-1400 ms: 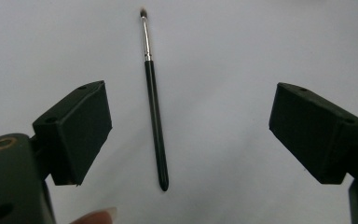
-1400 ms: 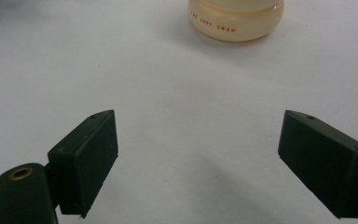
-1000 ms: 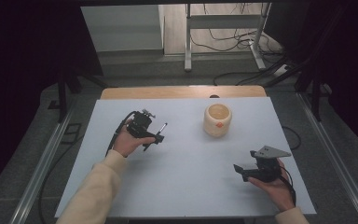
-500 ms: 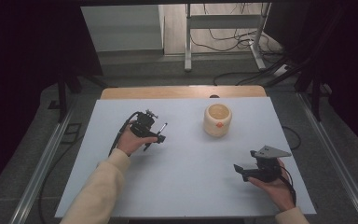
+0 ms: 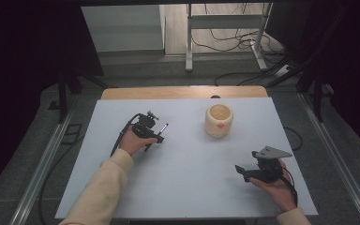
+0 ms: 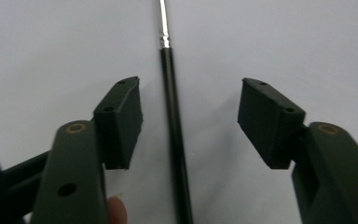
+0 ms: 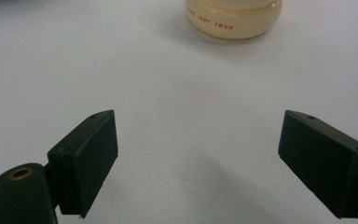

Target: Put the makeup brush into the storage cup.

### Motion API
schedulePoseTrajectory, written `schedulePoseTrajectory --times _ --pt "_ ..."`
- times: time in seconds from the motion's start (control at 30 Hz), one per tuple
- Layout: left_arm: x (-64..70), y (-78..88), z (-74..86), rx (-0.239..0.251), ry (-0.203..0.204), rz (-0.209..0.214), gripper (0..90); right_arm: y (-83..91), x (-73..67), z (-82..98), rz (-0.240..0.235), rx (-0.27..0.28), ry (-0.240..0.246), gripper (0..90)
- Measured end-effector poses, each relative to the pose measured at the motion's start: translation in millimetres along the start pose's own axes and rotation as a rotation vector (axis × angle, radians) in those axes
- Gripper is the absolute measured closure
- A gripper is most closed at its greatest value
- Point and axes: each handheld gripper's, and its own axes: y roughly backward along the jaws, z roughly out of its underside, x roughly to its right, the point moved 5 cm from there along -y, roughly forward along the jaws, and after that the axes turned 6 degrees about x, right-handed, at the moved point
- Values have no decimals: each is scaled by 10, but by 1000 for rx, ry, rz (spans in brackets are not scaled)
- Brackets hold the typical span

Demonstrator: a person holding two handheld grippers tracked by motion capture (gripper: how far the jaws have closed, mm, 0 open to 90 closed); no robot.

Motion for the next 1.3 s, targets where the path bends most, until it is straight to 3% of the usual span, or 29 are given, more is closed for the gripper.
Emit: schedulePoseTrajectory --times 0.13,0.17,0.2,0.23,0.43,0.53,0.7,1.07,1.3 --pt "2 -28 22 -24 -12 -9 479 0 6 3 3 -2 0 120" --pt "0 -25 22 -25 -20 -26 501 1 5 3 4 -1 1 120" --pt "-5 -23 24 -29 -26 -44 587 3 6 1 4 0 1 120" --pt "-16 -20 25 -33 -30 -60 587 3 6 1 4 0 1 120" --pt "-27 -12 29 -39 -5 -69 734 1 8 3 6 -1 2 120" --pt "-27 -6 36 -42 9 -48 829 3 10 3 8 -1 1 120" --pt "-34 -7 34 -43 16 -36 838 1 12 4 8 -3 0 120" --pt "-9 21 44 -49 -22 -51 839 12 35 2 20 0 -3 122" --pt "11 211 11 26 -37 -50 839 14 36 -1 23 2 -6 122"
